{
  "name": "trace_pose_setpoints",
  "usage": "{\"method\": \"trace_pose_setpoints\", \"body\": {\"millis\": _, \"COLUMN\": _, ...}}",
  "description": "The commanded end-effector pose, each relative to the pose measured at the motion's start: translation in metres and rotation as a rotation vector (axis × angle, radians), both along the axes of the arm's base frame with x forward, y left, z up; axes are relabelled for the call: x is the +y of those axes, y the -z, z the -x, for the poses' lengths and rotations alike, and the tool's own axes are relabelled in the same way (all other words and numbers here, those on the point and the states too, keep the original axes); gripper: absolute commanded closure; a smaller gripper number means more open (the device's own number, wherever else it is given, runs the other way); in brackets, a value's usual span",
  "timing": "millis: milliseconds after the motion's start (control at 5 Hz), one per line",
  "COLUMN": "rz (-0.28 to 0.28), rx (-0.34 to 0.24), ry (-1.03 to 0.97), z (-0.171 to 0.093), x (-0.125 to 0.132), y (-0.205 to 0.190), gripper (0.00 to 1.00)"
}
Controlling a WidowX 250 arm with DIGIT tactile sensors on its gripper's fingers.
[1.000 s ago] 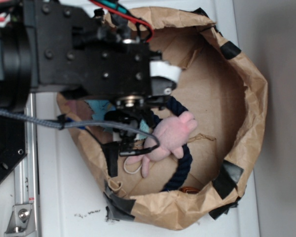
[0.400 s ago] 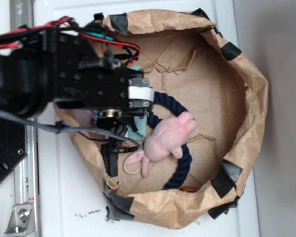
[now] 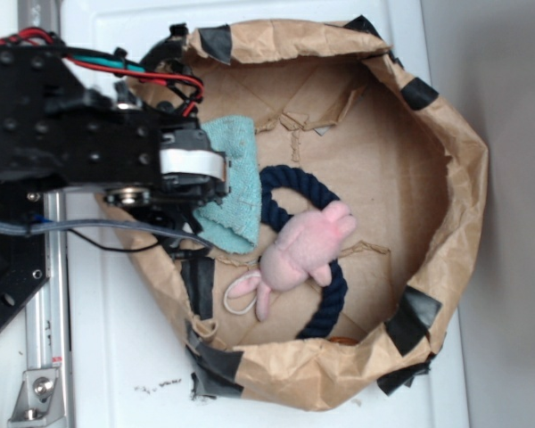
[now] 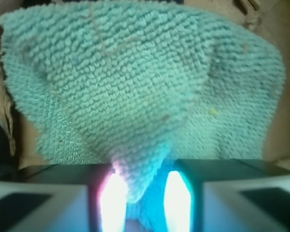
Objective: Grab the blue cloth.
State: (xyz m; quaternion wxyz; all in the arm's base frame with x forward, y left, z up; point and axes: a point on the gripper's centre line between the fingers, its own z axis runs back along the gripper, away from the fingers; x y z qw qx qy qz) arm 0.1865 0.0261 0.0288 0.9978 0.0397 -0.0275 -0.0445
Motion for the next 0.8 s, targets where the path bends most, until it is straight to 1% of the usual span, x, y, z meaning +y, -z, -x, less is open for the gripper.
{"method": "trace_pose_setpoints", "body": {"millis": 0, "rz": 0.005, "rx": -0.016, "ry": -0.026, "z": -0.007, "x": 0.008, "y": -0.005, "gripper": 1.00}}
{"method": "trace_pose_setpoints", "body": {"millis": 200, "rz": -0.009, "rx": -0.010, "ry": -0.035, "z": -0.011, "x": 0.009, "y": -0.004, "gripper": 1.00}}
{"method": "trace_pose_setpoints", "body": {"millis": 400, "rz": -0.020, "rx": -0.010, "ry": -0.064, "z": -0.023, "x": 0.012, "y": -0.013, "gripper": 1.00}}
{"method": "trace_pose_setpoints", "body": {"millis": 600, "rz": -0.018, "rx": -0.028, "ry": -0.099, "z": -0.037, "x": 0.020, "y": -0.029, "gripper": 1.00}}
